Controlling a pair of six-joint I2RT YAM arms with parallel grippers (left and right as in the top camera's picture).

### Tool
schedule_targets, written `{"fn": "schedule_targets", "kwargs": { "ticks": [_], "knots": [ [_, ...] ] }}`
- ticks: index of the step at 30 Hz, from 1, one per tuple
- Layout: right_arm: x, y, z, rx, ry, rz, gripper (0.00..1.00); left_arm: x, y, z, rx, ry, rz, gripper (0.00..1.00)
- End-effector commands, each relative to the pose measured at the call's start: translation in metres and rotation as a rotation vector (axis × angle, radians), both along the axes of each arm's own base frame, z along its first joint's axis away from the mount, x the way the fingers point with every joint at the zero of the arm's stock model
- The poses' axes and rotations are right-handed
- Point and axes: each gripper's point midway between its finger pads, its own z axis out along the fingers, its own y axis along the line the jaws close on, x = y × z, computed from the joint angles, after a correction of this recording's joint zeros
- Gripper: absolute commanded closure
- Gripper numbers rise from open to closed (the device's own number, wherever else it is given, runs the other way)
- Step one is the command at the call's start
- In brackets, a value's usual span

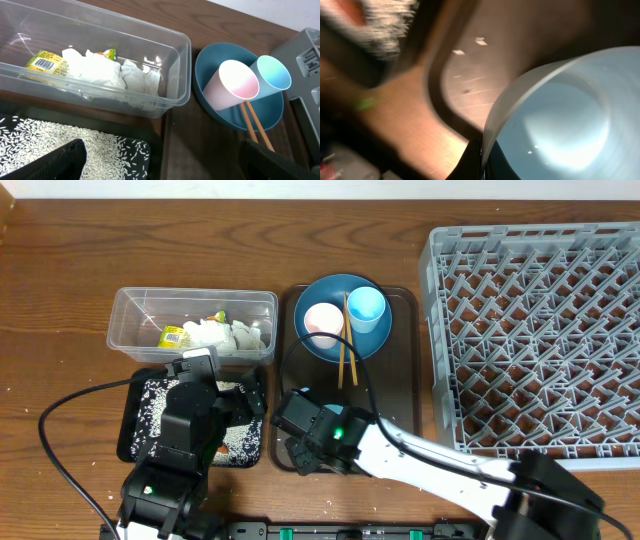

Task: Sort waste into correct bins and load items into the dishwasher rack
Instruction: 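Lift the bowl and carry it right over the grey dish rack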

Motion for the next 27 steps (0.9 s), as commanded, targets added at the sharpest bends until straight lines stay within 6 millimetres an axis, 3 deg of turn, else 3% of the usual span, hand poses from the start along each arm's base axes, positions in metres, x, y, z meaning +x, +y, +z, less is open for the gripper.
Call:
{"fn": "schedule_targets", "kwargs": {
  "ticks": [1,9,15,21,27],
  "knots": [
    [-0.011,0.015,0.038,0.119,0.004,0.051,0.99,0.002,0.003,0.005,0.011,-0.014,0.01,0.02],
    [-0.009,0.013,0.101,0.276,-0.089,0.067,0.99,0.002,0.003,0.005,0.011,-0.014,0.01,0.02],
    [0.002,-0.002,0.144,0.372,-0.175,0.06,0.99,0.002,0.003,0.005,0.011,-0.013,0.01,0.02],
    [0.011,-0.02,0.174,0.473,-0.196,0.126,0.99,0.002,0.003,0.005,0.011,-0.013,0.01,0.02],
    [0.041,-0.051,0.191,0.597,-0.138,0.125,0.99,0.002,0.003,0.005,0.011,-0.014,0.01,0.02]
  ]
}}
